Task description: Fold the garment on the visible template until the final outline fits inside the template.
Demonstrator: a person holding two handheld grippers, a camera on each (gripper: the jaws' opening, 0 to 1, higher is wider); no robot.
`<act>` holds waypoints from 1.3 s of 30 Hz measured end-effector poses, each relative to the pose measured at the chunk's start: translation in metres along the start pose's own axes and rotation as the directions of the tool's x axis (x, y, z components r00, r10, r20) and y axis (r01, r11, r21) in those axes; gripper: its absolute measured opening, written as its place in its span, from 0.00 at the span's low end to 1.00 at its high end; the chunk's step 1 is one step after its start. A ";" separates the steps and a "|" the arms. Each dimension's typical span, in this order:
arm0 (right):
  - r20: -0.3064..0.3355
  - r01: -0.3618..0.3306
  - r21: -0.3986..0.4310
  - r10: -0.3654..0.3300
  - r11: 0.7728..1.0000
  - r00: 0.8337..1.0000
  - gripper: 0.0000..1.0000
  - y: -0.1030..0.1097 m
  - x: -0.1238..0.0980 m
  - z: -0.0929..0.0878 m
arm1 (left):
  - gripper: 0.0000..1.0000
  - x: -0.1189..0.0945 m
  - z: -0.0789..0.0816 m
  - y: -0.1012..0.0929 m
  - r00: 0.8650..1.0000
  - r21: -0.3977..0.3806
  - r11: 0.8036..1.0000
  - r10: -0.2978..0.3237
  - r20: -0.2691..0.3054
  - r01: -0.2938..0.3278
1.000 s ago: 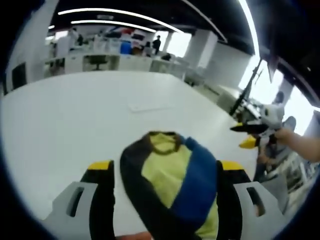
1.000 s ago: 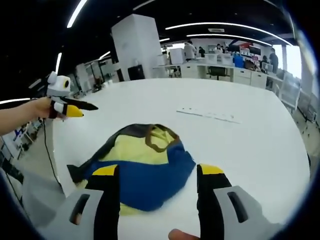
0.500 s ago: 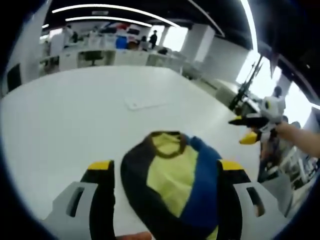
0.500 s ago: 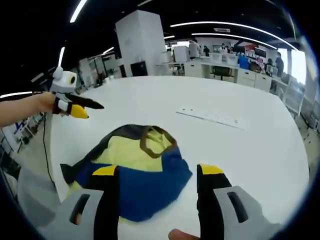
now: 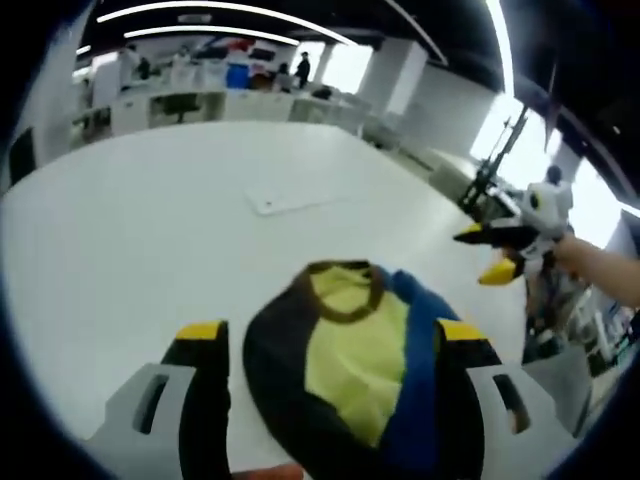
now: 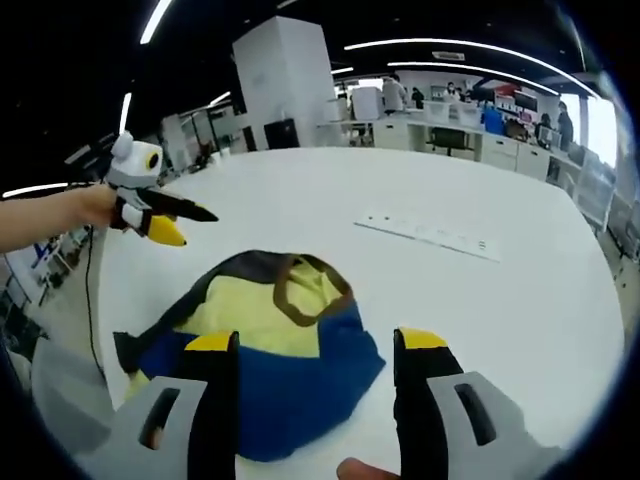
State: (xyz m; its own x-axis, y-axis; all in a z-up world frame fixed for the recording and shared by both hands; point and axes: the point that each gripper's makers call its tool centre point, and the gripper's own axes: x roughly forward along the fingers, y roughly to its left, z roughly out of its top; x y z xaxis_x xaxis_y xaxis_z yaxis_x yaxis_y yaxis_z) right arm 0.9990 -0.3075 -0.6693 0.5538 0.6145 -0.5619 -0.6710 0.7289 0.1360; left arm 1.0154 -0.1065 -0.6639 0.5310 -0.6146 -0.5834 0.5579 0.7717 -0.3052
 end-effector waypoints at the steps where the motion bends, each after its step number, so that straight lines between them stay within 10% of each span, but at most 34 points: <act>1: -0.003 -0.001 0.001 0.001 1.000 1.000 0.62 -0.001 0.002 -0.001 | 0.80 0.002 0.000 0.000 1.000 0.005 1.000 -0.002 -0.005 0.002; 39: -0.046 -0.034 0.131 0.041 0.991 0.998 0.58 -0.031 0.080 -0.018 | 0.68 0.068 -0.035 0.037 0.992 -0.069 0.997 0.009 -0.127 -0.018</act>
State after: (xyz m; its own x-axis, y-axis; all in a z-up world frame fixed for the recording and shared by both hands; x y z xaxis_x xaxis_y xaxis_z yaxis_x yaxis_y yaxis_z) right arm 1.0553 -0.2864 -0.7338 0.5030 0.6291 -0.5927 -0.6188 0.7408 0.2612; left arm 1.0497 -0.1141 -0.7408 0.4510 -0.5819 -0.6768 0.5028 0.7921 -0.3460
